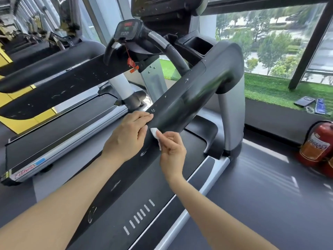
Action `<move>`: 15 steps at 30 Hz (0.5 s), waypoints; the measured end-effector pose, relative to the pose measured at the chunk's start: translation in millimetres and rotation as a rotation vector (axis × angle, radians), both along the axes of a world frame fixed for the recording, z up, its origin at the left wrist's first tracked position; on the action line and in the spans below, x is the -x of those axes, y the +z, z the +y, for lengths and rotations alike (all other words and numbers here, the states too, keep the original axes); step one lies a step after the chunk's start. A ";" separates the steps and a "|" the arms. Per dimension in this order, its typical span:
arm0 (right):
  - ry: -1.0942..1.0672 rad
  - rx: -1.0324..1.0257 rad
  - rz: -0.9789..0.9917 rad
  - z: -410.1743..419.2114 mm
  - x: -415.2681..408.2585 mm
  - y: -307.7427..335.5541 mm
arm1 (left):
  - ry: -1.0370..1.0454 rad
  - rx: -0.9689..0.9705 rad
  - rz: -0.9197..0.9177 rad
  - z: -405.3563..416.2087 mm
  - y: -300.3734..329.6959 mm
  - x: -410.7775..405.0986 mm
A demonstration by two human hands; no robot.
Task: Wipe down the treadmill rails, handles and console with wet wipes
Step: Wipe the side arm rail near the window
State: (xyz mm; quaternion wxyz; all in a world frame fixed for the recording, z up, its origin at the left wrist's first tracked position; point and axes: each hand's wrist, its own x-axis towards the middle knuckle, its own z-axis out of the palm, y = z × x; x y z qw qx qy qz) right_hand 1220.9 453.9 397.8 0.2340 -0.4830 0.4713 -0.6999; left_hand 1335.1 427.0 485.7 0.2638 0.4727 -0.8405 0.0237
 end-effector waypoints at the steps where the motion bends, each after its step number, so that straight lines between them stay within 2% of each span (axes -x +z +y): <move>1: -0.026 -0.039 -0.043 -9.4 6.0 3.9 | 0.002 0.003 0.001 -0.1 -0.2 0.1; 5: -0.161 -0.199 -0.269 -51.3 29.2 17.9 | 0.016 -0.019 0.010 -0.3 0.4 1.2; 8: -0.178 -0.171 -0.221 -35.3 9.1 13.0 | -0.005 -0.011 -0.009 0.1 1.7 2.2; 12: -0.100 -0.034 -0.019 21.4 -35.8 -13.5 | -0.019 0.003 -0.045 1.3 2.1 3.1; 15: -0.132 -0.065 -0.092 4.5 -23.9 -10.2 | -0.014 0.011 -0.079 1.8 -0.2 3.3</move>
